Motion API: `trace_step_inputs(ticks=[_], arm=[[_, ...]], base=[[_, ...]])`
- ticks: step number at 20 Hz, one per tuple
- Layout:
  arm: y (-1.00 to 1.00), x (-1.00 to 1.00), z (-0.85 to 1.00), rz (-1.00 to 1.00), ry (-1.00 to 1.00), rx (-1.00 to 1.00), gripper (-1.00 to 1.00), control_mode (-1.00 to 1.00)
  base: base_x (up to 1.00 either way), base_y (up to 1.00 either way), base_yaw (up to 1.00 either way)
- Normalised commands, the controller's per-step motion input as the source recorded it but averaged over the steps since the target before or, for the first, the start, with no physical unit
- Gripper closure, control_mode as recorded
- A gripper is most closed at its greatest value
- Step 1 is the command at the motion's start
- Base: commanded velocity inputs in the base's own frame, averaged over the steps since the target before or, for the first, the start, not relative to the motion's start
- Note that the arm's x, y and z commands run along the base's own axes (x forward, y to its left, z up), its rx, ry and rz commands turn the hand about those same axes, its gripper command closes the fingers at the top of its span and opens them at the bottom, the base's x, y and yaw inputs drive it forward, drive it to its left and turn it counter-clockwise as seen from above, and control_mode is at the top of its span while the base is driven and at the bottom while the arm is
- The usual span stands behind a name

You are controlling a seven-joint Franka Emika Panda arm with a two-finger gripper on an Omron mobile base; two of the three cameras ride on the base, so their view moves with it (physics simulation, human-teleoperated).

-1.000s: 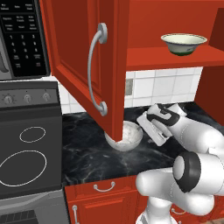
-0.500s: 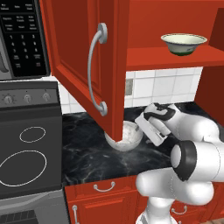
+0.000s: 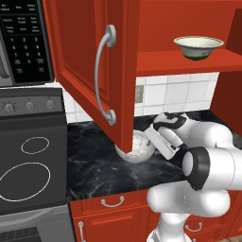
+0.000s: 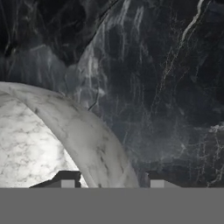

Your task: Open the cabinet. Pick the bowls from the counter and place them in the cabinet. Then close the cabinet.

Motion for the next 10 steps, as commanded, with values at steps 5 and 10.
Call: trace_step_inputs(ticks=[5, 10], arm=[[0.26, 0.00, -0.26, 0.00, 0.03, 0.00, 1.00, -1.00], [0.18, -0.09, -0.17, 0.00, 0.01, 0.00, 1.00, -1.00]], base=[[0.00, 0.00, 0.00], [0.00, 0.00, 0.00]])
